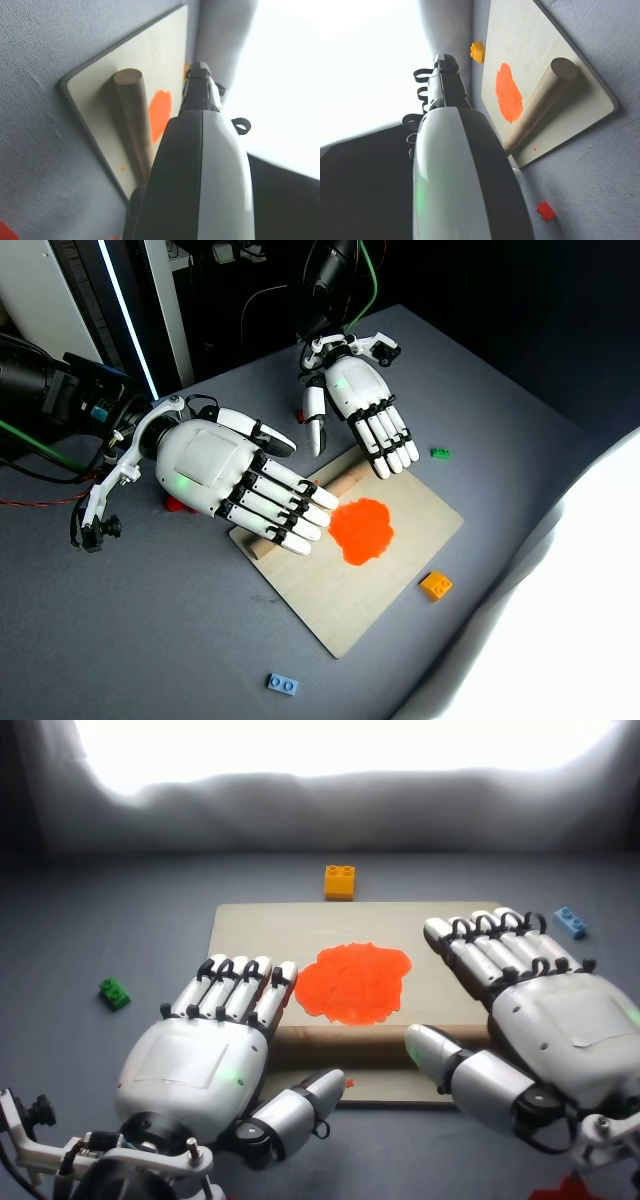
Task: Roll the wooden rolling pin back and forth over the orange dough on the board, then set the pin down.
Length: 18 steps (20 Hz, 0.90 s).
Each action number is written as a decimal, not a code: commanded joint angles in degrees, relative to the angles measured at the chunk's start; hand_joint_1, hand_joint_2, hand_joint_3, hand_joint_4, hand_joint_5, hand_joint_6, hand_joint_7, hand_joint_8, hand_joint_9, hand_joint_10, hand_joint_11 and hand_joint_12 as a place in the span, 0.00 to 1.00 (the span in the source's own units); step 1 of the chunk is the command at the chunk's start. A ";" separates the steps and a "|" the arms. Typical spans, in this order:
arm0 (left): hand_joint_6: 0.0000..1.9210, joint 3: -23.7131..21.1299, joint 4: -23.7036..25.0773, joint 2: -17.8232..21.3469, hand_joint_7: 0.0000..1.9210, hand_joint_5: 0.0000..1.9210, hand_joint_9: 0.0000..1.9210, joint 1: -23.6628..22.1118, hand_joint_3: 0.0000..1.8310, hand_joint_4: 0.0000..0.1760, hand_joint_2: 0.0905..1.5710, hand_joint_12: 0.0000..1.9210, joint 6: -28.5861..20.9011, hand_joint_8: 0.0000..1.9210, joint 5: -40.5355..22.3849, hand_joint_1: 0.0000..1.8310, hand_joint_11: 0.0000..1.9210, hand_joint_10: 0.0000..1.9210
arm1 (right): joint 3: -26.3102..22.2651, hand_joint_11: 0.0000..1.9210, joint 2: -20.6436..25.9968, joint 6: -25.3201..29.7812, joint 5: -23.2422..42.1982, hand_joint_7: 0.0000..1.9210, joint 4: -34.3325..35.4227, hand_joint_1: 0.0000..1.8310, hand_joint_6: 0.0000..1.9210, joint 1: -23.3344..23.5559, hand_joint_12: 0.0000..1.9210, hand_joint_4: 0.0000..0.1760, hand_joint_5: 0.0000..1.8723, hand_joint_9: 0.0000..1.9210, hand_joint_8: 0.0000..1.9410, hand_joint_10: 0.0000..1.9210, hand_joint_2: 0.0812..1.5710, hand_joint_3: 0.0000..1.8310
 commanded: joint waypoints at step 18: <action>0.00 7.33 5.01 -5.45 0.00 0.00 0.00 0.83 0.00 0.00 0.81 0.00 -2.56 0.00 -6.08 0.00 0.00 0.00 | 11.22 0.00 -10.40 -1.03 6.47 0.03 -5.64 0.00 0.00 -1.89 0.00 0.00 0.02 0.00 0.00 0.00 0.84 0.01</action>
